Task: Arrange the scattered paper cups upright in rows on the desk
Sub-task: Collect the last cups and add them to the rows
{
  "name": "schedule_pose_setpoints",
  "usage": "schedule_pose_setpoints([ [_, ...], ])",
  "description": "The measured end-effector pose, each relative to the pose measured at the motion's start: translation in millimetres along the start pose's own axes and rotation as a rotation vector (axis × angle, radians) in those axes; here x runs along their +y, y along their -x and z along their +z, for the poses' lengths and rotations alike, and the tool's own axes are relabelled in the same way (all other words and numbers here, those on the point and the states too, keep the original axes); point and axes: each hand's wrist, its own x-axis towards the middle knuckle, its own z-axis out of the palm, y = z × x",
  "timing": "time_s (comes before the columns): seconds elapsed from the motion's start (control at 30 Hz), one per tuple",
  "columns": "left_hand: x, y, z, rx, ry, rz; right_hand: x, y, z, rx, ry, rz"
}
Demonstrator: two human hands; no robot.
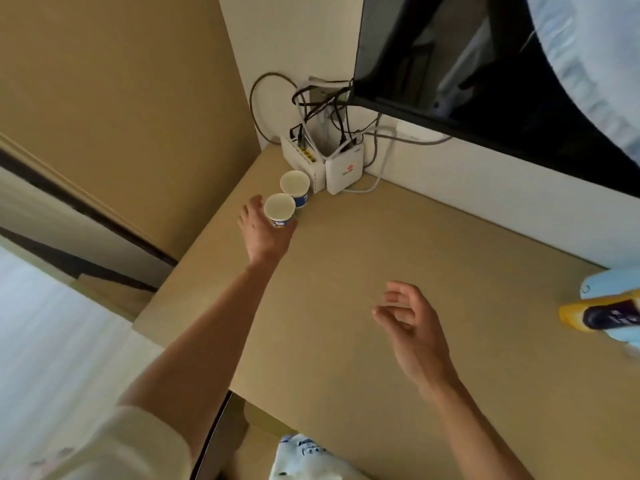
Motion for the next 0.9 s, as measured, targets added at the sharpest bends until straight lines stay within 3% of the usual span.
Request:
schedule_pose_setpoints([
  [0.17,-6.6,-49.0,25.7,-0.202,-0.23,0.003,-3.5,-14.2,5.3,0.025,0.055,0.009],
  [0.4,-23.1,-66.3,23.1,-0.223,-0.311,0.094,-14.4,-27.5,17.0,-0.025,0.058,0.019],
  [0.57,-19.0,-50.5,-6.6,-0.245,-0.238,0.198,-20.2,-32.5,31.8,-0.036,0.063,-0.003],
  [0.73,24.8,2.9,-44.9,-0.595,-0.054,0.366,-23.6,-47.0,48.2,-0.065,0.243,-0.108],
  [0.9,43.4,38.7,-65.9,-0.67,0.007,0.468,-40.9,-60.0,59.9,-0.204,0.281,-0.189],
])
